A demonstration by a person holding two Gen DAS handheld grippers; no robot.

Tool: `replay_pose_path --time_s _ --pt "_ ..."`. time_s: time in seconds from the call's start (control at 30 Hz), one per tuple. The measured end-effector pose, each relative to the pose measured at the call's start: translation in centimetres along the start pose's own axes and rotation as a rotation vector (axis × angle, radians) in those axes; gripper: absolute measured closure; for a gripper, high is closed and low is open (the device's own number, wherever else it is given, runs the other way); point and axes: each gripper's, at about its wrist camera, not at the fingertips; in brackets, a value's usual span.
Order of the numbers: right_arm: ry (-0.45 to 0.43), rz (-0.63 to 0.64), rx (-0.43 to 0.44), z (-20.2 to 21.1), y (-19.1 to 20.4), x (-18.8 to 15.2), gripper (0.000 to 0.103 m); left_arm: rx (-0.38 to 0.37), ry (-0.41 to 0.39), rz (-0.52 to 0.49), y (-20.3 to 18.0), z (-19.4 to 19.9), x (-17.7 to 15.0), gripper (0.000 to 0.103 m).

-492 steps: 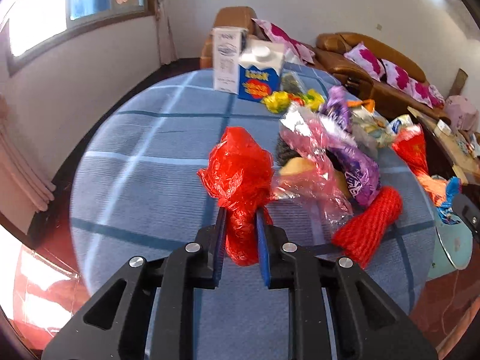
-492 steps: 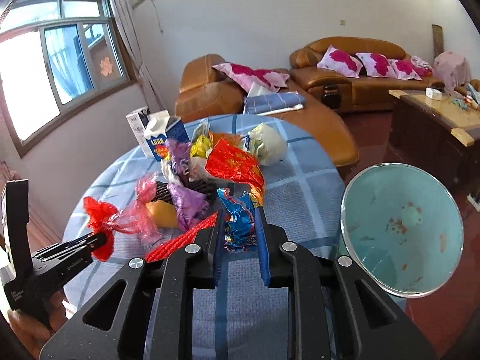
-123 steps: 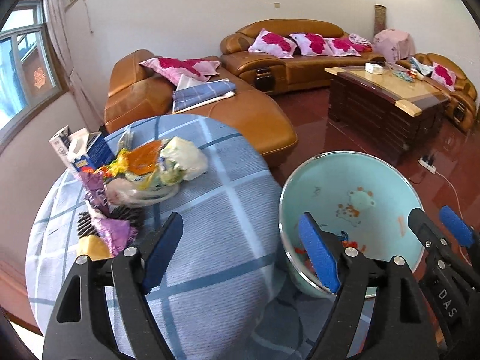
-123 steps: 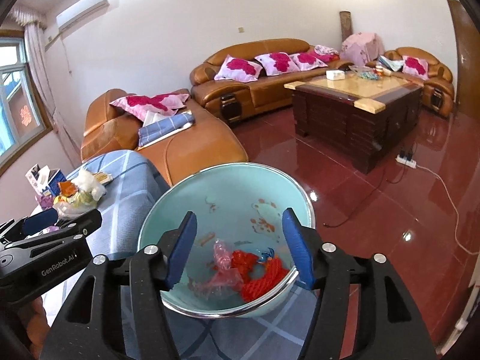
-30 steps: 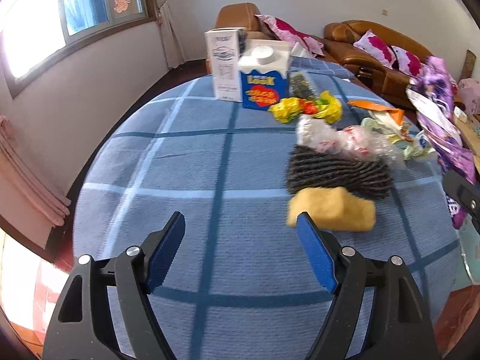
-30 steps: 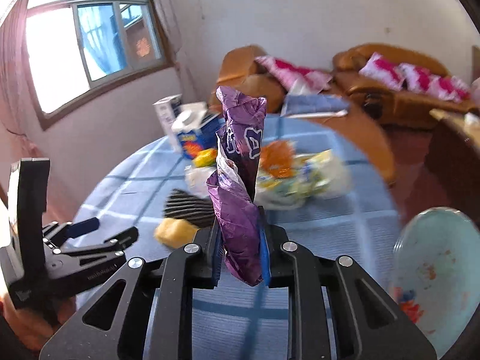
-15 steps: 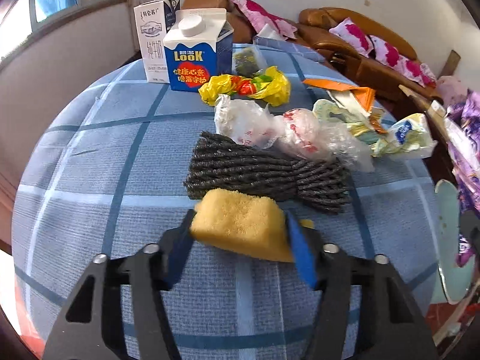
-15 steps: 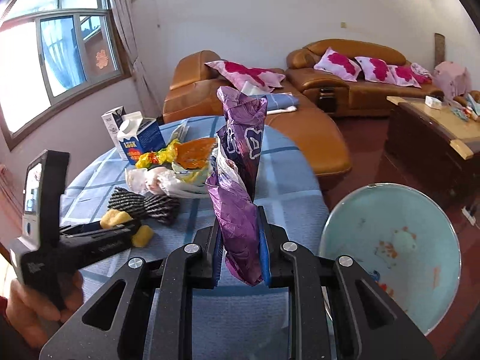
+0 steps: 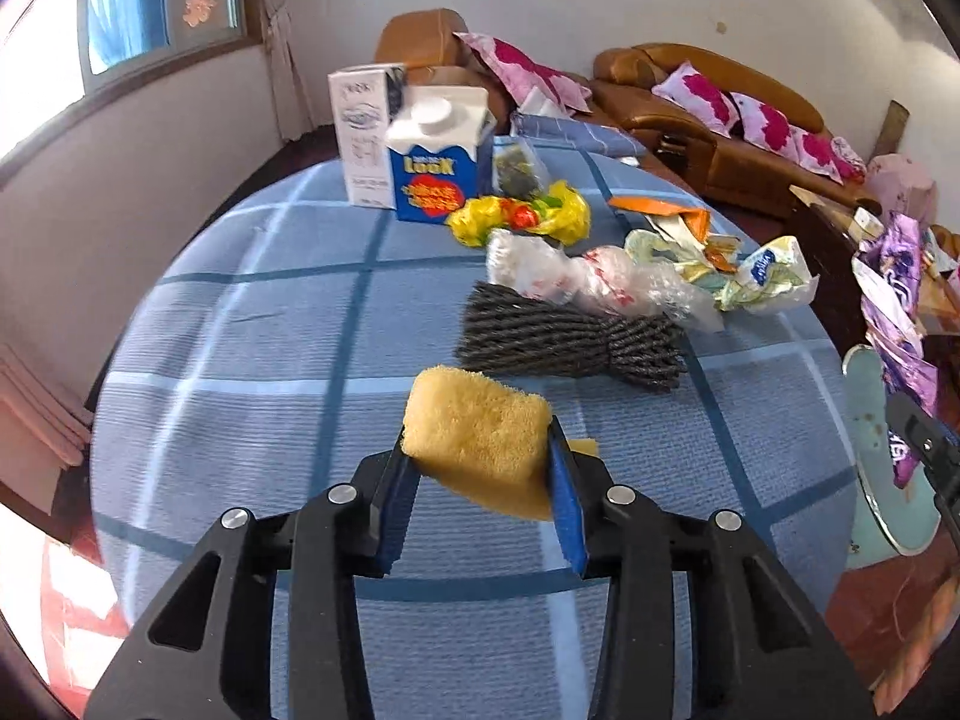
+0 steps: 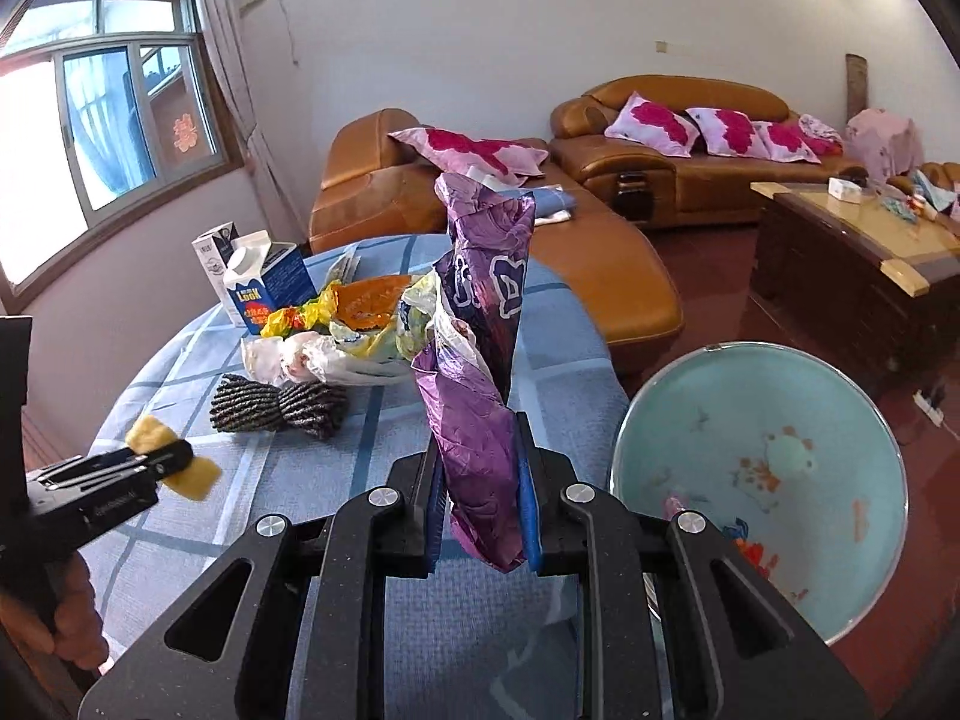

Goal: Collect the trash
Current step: 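Carry the purple bag and yellow sponge over the teal bucket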

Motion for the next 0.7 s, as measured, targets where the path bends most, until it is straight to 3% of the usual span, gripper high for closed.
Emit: replay_pose_path --time_s 0.7 --pt "-0.037 -0.010 -0.022 3.9 -0.4 -1.4 0.082 0.080 -0.075 -0.084 -3.6 4.3 -0.1 0.062"
Point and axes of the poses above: each gripper's, at about its wrist camera, not at the fingertips, and z roughly against the way its jaws point, y to its left, x to its top, and after that the axes turned 12 degrees about x, right-handed
